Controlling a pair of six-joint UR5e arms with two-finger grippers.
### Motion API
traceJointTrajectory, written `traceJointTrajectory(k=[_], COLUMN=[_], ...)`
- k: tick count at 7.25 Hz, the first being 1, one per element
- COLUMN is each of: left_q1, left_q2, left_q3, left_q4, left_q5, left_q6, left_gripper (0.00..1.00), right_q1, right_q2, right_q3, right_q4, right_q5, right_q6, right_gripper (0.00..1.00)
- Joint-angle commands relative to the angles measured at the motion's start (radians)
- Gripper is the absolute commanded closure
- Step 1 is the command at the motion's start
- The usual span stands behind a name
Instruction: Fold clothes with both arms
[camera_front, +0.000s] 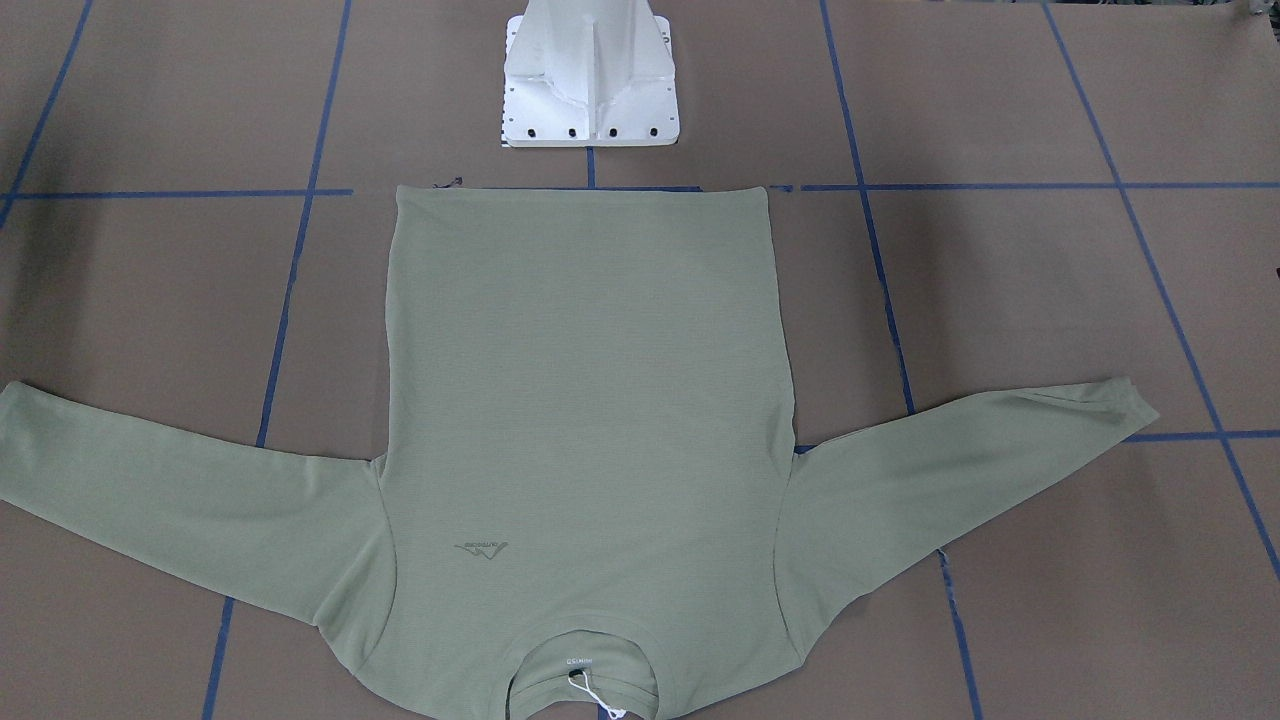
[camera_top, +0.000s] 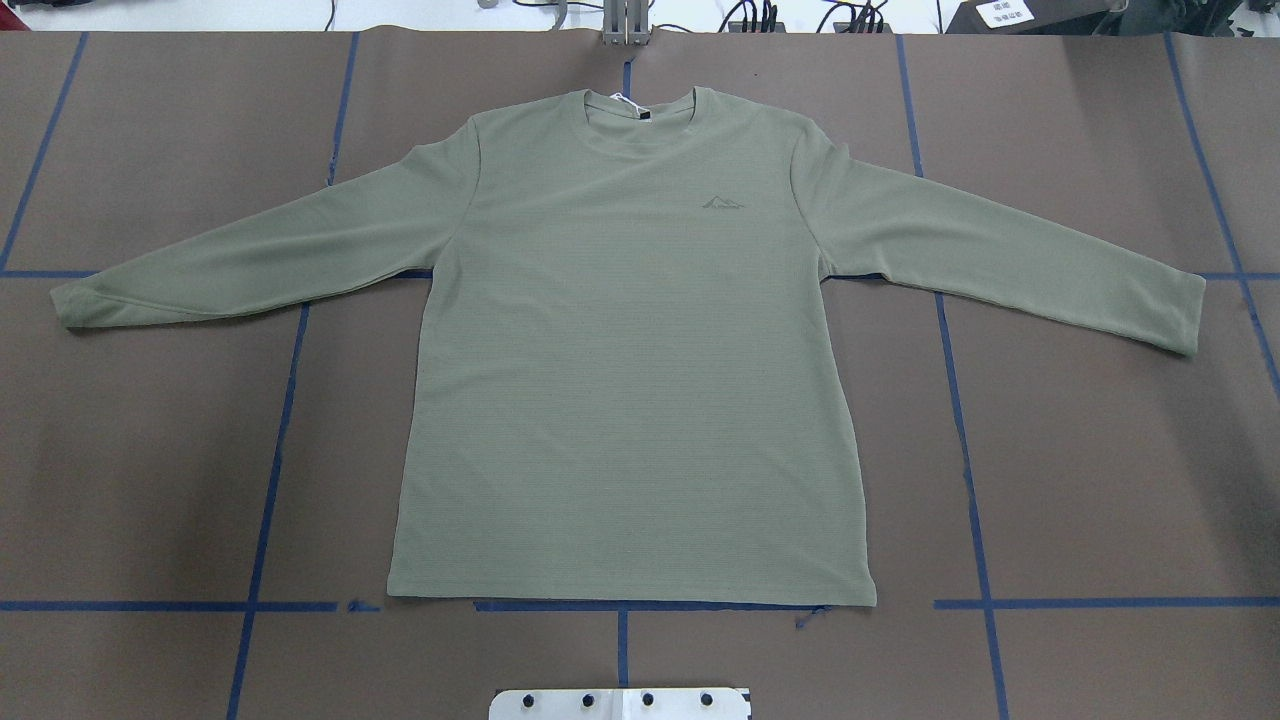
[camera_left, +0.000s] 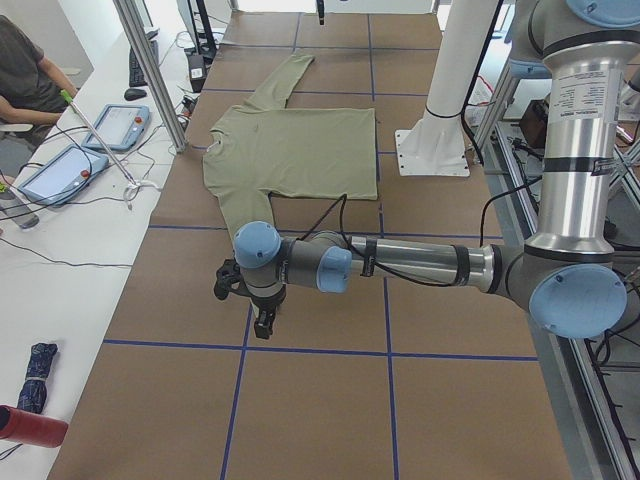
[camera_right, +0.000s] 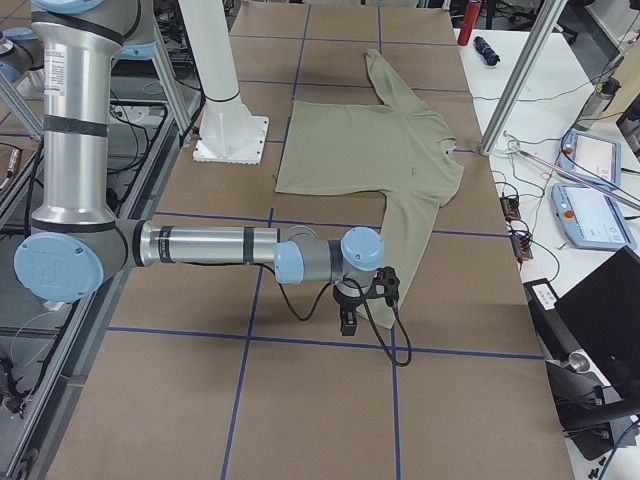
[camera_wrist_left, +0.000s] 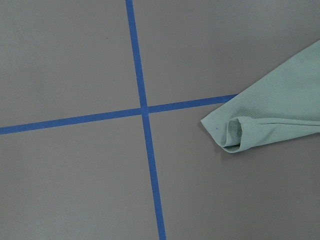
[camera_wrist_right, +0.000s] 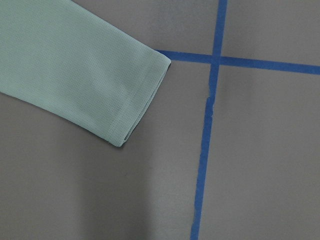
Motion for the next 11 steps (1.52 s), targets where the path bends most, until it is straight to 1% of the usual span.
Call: traceJointTrajectory(k=[1, 2, 3, 4, 5, 6, 7, 8, 9, 10, 11], left_q1=[0.000, 0.001, 0.004, 0.004, 0.006, 0.007, 0.007, 0.009, 0.014, 0.015, 0.015], left_q2=[0.023, 0.026, 0.026, 0.026, 0.025, 0.023, 0.023, 0.023, 0.023, 0.023, 0.022], left_q3=[0.007, 0.006, 0.000, 0.000, -0.002, -0.005, -0.005, -0.005, -0.005, -0.005, -0.006], left_q4=[-0.111, -0.118, -0.118, -0.118, -0.118, -0.118, -0.118, -0.118, -0.119, -0.119, -0.121], left_q5=[-0.018, -0.065, -0.087, -0.121, -0.126, -0.127, -0.141, -0.144, -0.144, -0.144, -0.144], left_q6=[-0.002, 0.000, -0.003, -0.003, -0.003, -0.003, -0.003, -0.003, -0.003, -0.003, -0.003], left_gripper=[0.00, 0.00, 0.00, 0.00, 0.00, 0.00, 0.00, 0.00, 0.00, 0.00, 0.00], right_q1=[-0.021, -0.042, -0.068, -0.085, -0.096, -0.143, -0.151, -0.151, -0.151, -0.151, -0.153], right_q2=[0.041, 0.095, 0.162, 0.212, 0.248, 0.253, 0.261, 0.281, 0.281, 0.281, 0.286], right_q3=[-0.023, -0.067, -0.135, -0.234, -0.334, -0.389, -0.437, -0.476, -0.482, -0.491, -0.496], right_q4=[0.004, 0.006, 0.024, 0.109, 0.244, 0.373, 0.445, 0.448, 0.449, 0.449, 0.451], right_q5=[0.059, 0.059, 0.057, 0.054, 0.054, 0.034, -0.004, -0.009, -0.031, -0.064, -0.085], right_q6=[0.008, 0.009, 0.011, 0.025, 0.131, 0.273, 0.349, 0.426, 0.518, 0.564, 0.612], right_gripper=[0.00, 0.00, 0.00, 0.00, 0.00, 0.00, 0.00, 0.01, 0.04, 0.06, 0.11])
